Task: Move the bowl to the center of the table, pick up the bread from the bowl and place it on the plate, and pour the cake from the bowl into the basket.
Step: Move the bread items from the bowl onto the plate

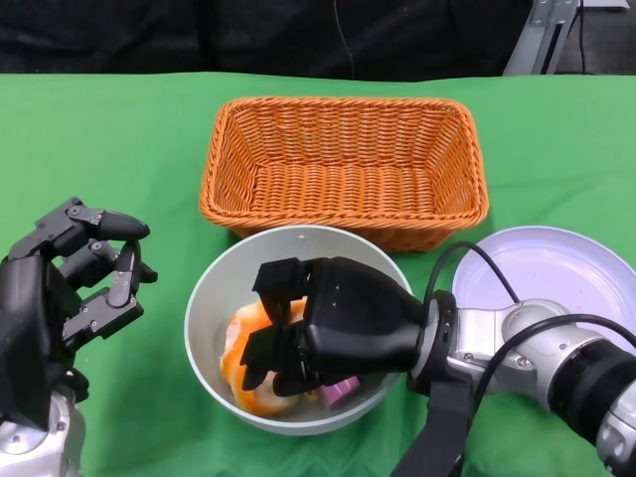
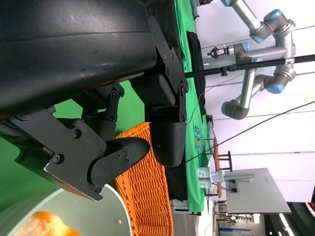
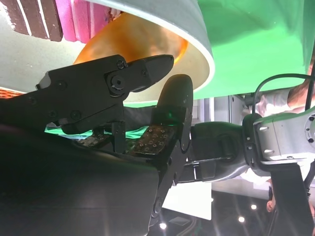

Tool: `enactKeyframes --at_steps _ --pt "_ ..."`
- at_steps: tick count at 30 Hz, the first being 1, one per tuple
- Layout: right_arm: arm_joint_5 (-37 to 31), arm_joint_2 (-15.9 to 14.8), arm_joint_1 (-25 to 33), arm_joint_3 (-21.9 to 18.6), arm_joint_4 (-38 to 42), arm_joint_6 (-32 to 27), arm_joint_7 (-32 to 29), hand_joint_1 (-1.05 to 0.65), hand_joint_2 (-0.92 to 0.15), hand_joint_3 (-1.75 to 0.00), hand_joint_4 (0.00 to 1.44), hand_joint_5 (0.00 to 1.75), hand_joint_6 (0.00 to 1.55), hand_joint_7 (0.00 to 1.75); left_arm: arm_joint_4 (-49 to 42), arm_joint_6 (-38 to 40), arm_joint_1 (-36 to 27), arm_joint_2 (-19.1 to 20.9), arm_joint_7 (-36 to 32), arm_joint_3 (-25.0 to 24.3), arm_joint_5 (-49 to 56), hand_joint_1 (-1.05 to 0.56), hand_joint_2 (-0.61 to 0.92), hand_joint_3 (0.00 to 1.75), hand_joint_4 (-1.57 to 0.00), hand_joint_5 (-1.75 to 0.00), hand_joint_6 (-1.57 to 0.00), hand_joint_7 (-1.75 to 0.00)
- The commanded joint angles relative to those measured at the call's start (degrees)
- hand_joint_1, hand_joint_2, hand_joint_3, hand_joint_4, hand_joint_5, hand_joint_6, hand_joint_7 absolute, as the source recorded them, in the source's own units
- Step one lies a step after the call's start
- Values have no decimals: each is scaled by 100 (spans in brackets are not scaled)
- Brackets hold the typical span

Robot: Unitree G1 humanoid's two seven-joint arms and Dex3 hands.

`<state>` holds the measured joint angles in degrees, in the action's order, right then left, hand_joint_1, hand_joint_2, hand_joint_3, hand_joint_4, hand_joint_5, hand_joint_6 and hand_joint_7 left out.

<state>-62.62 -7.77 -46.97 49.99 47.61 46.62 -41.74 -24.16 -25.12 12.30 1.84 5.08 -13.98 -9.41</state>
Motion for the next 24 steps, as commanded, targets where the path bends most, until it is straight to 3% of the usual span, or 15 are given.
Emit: enactKeyframes --at_steps 1,6,9,10,12,13,15,20,24 --pt "50 -72 -113 -76 33 58 -94 -31 -90 0 61 144 78 81 -48 -73 -37 61 -90 -17 39 -10 54 98 -79 -143 -87 -113" --pt "47 -70 -119 -70 46 61 -109 -31 -90 0 61 143 78 80 -49 -75 -38 66 -100 -9 36 -10 55 97 -79 -142 -87 -112" --pt "186 -202 -212 -233 -108 54 190 -37 -92 -10 57 155 68 92 -50 -49 -44 20 -98 -38 -52 -13 54 96 -80 -140 -88 -111" --pt "302 -271 -216 -296 -205 58 563 -37 -92 -11 56 156 66 95 -25 -19 -57 17 -126 -34 -33 -13 53 95 -80 -139 -88 -111" --pt "549 -439 -171 -408 -494 52 1342 -41 -92 -7 53 123 57 90 28 52 -79 14 -143 -30 -34 -14 53 95 -80 -138 -87 -110" --pt "614 -506 -139 -452 -644 14 1621 -43 -92 -7 55 104 58 79 33 75 -80 10 -132 -34 -61 -14 53 94 -79 -137 -87 -110" --pt "712 -583 -54 -545 -885 -40 1971 -44 -92 -7 56 86 64 58 26 69 -81 20 -124 -27 -56 -14 54 93 -79 -137 -86 -109" --pt "800 -695 128 -703 -1353 -231 2548 -46 -92 -2 60 64 78 16 -33 -19 -63 59 -152 -13 35 -15 55 90 -79 -136 -86 -109" --pt "747 -775 232 -756 -1690 -435 2895 -49 -92 -1 61 51 78 4 -79 -56 -49 89 -106 -11 34 -14 57 89 -79 -136 -86 -110"
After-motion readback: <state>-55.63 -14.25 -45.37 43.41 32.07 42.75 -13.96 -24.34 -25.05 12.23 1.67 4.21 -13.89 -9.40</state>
